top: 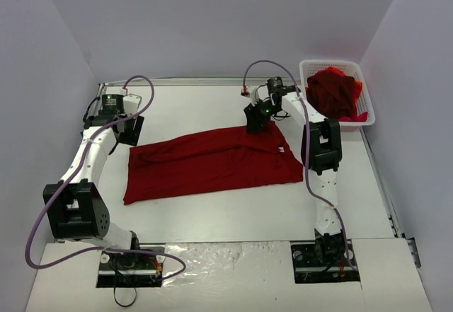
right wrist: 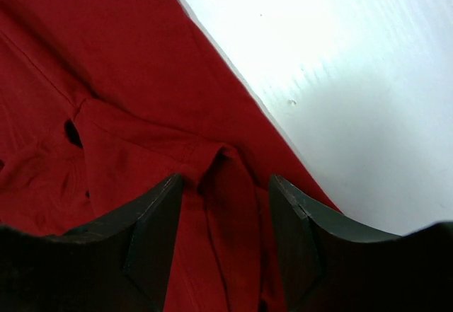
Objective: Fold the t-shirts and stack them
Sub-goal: Fold the other side of the tshirt into a rectangle
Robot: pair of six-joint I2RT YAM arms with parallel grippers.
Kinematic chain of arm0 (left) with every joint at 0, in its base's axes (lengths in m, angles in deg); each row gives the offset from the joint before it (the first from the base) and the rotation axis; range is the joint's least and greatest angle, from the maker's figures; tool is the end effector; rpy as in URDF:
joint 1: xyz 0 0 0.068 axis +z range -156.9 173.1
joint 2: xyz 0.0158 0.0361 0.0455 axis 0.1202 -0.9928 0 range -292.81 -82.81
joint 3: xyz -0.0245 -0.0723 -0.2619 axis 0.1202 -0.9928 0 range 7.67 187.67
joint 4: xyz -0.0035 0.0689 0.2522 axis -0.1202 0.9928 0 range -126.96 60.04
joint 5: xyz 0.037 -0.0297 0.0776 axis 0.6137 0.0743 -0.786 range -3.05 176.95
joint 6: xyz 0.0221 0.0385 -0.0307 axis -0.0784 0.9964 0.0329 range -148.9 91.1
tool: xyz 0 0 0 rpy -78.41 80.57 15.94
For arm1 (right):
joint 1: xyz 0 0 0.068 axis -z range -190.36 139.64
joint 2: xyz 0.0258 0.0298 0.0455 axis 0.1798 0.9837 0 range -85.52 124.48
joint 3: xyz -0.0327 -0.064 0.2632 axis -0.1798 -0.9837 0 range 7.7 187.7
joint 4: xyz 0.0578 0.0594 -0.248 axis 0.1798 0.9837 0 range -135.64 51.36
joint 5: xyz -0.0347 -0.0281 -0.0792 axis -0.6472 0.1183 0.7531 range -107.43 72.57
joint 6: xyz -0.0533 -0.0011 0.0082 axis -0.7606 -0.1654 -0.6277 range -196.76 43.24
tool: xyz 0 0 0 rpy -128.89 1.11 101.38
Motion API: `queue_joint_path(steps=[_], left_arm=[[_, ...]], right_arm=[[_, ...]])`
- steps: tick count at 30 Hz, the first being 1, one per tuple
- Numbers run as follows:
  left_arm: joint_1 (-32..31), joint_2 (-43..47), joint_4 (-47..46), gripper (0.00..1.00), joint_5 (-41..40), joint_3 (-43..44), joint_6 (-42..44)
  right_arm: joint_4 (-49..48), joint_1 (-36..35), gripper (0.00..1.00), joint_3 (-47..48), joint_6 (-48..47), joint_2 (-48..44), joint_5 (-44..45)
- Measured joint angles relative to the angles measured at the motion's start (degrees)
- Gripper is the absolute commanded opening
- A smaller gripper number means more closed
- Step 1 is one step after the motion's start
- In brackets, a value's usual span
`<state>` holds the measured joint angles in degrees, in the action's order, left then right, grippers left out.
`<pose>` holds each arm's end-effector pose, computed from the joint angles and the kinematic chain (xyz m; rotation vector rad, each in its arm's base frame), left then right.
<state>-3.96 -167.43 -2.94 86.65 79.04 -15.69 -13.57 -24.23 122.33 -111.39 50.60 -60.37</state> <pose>0.3214 0.0167 0.2980 0.2124 2.3909 0.1381 0.4987 0.1482 0.1821 -1.2113 1.9668 0.7505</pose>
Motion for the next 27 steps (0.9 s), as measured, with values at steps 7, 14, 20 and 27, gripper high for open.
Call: queue_joint_path(steps=[7, 14, 20, 27], left_arm=[[0.0, 0.0, 0.0, 0.63, 0.0, -1.0, 0.0], [0.1, 0.0, 0.0, 0.63, 0.0, -1.0, 0.0], [0.1, 0.0, -0.1, 0.63, 0.1, -1.0, 0.0], [0.1, 0.0, -0.1, 0.63, 0.1, -1.0, 0.0]], right_arm=[[0.0, -1.0, 0.45, 0.0, 0.0, 0.7, -0.2], [0.0, -1.2, 0.22, 0.0, 0.0, 0.7, -0.2], [0.0, -1.2, 0.00, -0.3, -0.2, 0.7, 0.0], [-0.2, -1.2, 0.00, -1.6, -0.1, 0.6, 0.2]])
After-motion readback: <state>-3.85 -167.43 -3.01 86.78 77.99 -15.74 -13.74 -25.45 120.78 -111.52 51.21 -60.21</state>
